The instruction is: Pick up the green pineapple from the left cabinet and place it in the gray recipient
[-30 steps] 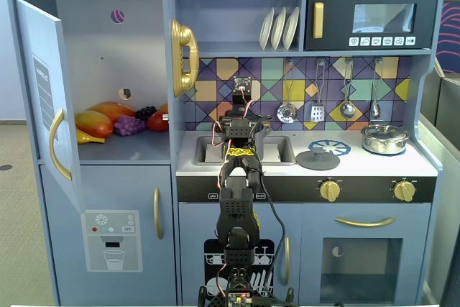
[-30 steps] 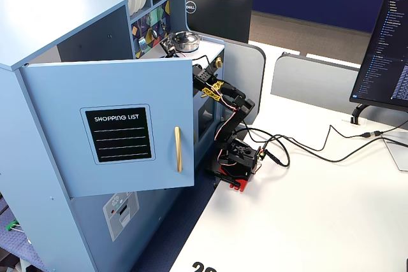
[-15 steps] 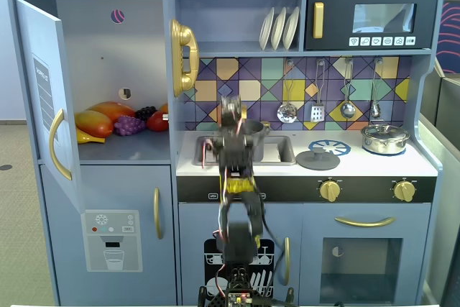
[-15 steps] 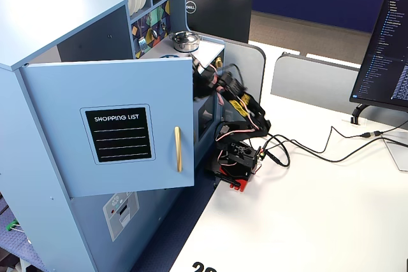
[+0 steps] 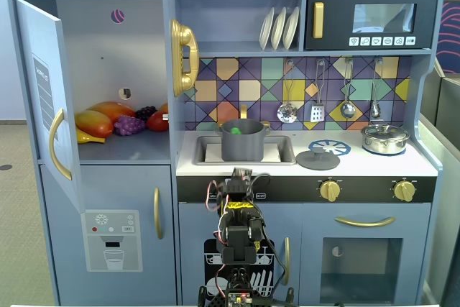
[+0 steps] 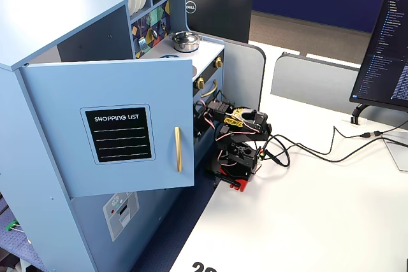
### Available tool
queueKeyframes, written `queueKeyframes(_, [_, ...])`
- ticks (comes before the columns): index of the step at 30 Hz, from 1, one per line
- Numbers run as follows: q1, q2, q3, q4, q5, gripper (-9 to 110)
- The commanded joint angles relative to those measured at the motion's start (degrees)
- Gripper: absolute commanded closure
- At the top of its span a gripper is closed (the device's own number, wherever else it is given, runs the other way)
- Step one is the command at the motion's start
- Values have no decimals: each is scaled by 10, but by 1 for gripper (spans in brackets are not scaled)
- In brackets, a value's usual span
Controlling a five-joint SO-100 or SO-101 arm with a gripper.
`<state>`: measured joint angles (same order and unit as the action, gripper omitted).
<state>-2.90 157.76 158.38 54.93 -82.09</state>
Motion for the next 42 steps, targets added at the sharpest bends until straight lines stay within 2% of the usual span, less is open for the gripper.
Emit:
queueKeyframes(1, [10,26,59,-32,-1,101])
queueKeyframes(4, [25,82,105,-3,-4,101])
queueKeyframes(10, [43,175,135,127,4,101])
queueKeyframes(19, [60,221,135,307,-113,101])
queueKeyframes(23, [66,243,135,328,-61,100])
queueKeyframes(42, [58,243,135,328,-53,96])
